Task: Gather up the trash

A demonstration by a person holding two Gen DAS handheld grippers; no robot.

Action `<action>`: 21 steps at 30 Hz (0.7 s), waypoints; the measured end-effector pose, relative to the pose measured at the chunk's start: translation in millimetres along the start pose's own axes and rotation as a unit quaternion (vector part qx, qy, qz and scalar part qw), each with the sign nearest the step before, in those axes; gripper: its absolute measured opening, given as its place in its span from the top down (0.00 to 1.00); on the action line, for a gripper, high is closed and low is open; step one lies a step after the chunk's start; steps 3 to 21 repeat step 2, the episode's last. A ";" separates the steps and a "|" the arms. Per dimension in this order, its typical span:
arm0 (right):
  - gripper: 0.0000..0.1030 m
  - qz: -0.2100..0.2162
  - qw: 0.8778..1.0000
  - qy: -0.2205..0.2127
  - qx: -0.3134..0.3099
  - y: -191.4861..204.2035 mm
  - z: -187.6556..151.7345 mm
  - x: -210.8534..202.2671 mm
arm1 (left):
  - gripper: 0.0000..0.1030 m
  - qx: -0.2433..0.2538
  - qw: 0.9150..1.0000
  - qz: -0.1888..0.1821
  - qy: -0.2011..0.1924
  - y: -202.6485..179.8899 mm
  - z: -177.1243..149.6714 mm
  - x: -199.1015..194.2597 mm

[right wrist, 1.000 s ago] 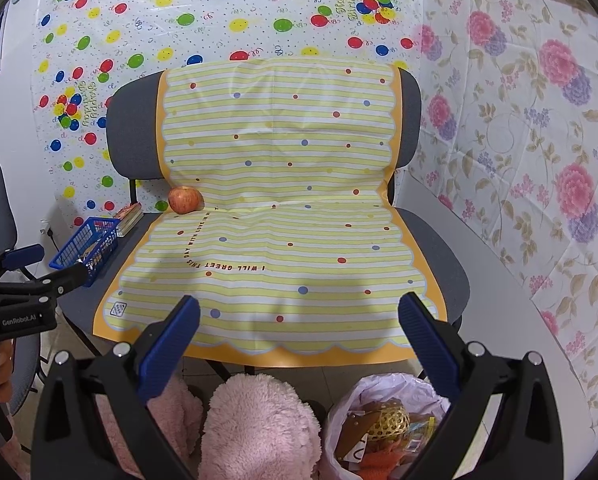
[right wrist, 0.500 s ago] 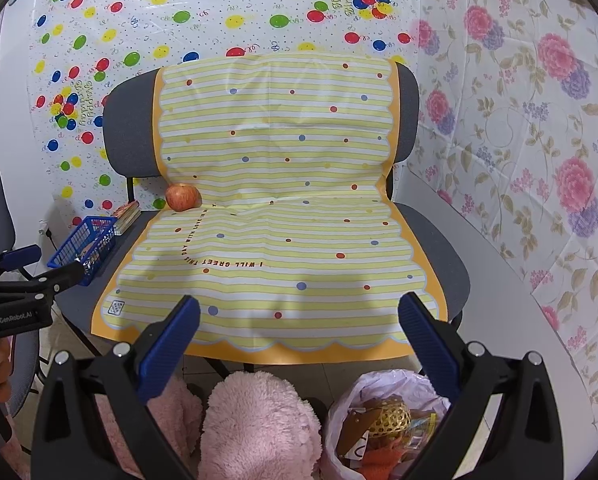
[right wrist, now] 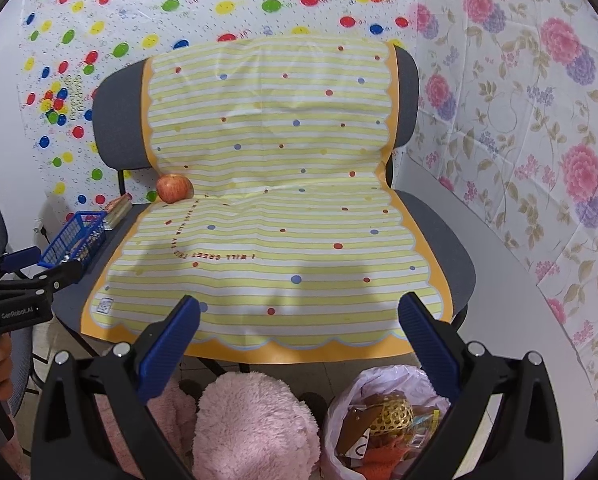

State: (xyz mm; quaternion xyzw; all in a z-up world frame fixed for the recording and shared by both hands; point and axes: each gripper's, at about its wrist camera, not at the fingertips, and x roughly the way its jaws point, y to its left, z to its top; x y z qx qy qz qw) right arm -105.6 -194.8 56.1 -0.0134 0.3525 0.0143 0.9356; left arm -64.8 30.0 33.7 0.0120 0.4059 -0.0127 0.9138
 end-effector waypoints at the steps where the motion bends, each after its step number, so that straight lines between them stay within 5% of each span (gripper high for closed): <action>1: 0.06 0.000 1.000 0.002 0.002 -2.0 0.6 5.1 | 0.08 -0.002 1.000 0.001 0.006 1.5 1.4 10.2; 21: 0.06 -0.001 1.000 0.005 0.003 -5.4 1.4 14.8 | 0.08 -0.003 1.000 0.003 0.009 3.3 3.4 17.2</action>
